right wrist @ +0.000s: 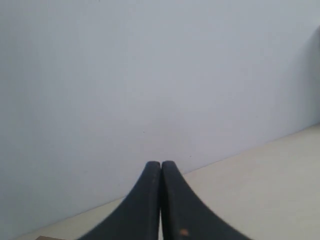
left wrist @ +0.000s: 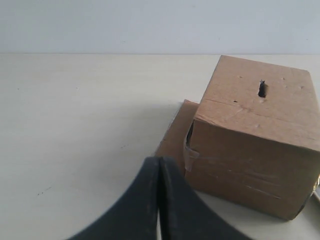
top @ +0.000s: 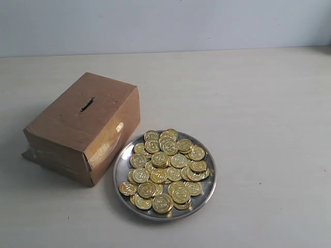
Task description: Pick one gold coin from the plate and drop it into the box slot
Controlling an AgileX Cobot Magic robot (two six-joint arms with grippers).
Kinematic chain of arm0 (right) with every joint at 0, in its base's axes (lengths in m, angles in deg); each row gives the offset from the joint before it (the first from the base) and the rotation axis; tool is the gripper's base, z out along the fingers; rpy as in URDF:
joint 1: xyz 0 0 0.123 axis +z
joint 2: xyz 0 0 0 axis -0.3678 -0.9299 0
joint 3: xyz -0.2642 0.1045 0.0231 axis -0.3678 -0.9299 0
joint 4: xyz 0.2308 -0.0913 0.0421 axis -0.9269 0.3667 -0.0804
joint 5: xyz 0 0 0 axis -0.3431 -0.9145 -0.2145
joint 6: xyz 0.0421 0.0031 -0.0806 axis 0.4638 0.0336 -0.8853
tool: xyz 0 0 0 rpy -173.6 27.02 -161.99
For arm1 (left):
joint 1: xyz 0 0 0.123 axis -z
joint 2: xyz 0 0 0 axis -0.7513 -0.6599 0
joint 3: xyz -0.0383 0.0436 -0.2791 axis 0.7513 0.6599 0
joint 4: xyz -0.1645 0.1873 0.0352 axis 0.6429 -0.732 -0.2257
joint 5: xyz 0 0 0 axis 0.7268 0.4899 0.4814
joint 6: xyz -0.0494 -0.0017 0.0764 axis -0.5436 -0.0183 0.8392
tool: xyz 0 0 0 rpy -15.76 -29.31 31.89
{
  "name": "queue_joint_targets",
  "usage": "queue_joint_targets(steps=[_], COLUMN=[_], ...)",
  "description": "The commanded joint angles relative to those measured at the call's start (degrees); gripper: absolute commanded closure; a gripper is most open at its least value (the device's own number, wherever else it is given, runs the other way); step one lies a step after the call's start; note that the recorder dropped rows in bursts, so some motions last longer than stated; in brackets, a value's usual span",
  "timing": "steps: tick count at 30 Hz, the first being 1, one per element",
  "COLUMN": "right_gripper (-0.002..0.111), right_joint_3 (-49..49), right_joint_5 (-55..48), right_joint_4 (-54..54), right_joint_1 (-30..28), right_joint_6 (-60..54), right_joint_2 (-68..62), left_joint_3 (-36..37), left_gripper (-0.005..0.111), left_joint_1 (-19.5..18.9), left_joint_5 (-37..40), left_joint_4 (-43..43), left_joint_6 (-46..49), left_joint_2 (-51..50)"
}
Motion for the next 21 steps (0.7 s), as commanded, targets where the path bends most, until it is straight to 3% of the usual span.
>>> queue_joint_targets(steps=[1,8,14,16,21], right_gripper=[0.108,0.108,0.108,0.108,0.108], right_joint_3=[4.48,13.62,22.87,26.26,31.40], right_joint_5=[-1.06,-8.51,-17.27,-19.50,-20.98], right_joint_4=[0.03,0.03,-0.21,-5.09,-11.48], right_joint_1=[-0.23,-0.23,-0.23,0.19,10.33], right_joint_6=[0.49,0.08,-9.27,-14.99,-32.99], right_joint_2=[0.28,-3.69,-15.27,-21.01,-36.78], left_joint_3=[-0.02,-0.02,-0.02,-0.02,-0.02], left_gripper=[0.107,0.107,0.107,0.107,0.107], left_joint_1=[-0.18,-0.18,-0.18,-0.18,-0.18], left_joint_5=[-0.65,-0.65,-0.65,-0.65,-0.65], left_joint_4=[0.04,0.04,0.04,0.04,0.04], left_joint_6=[0.28,0.28,0.28,0.28,0.15], left_joint_2=[0.27,0.27,0.27,0.27,0.27])
